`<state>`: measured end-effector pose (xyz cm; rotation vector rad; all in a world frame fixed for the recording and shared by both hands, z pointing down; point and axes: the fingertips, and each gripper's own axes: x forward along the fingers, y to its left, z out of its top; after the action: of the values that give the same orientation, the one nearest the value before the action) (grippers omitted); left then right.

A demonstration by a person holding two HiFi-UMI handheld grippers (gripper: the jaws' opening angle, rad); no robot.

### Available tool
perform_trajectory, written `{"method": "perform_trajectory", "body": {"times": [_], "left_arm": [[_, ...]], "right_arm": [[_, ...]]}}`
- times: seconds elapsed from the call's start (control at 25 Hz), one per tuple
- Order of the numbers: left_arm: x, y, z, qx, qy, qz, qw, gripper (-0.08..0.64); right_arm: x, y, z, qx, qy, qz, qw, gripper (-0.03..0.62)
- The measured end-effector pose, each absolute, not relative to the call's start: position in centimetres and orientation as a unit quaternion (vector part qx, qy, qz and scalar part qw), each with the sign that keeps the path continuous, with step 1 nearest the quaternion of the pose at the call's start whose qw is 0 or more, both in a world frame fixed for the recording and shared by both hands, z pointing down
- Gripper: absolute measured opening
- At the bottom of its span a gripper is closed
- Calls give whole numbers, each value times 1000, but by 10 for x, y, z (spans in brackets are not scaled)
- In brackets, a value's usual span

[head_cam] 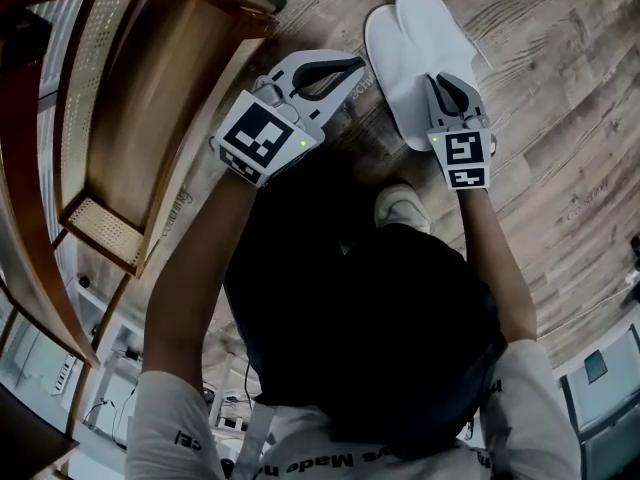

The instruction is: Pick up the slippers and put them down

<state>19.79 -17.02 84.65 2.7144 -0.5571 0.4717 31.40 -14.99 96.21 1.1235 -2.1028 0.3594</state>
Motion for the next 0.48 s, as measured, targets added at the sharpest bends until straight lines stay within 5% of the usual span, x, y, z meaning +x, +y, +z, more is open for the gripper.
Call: {"method": "perform_trajectory", "body": {"times": [0.16, 0.24, 0.48], "left_arm": [[204, -170, 855, 951, -193, 173, 166, 14], [205, -171, 857, 951, -192, 176, 165, 14], [204, -171, 839, 953, -200, 171, 152, 14]], "right_arm": [[312, -147, 966, 429, -814, 173, 352, 38], [314, -147, 960, 431, -812, 191, 345, 126], [326, -141, 931, 442, -807, 226, 320, 133]]}}
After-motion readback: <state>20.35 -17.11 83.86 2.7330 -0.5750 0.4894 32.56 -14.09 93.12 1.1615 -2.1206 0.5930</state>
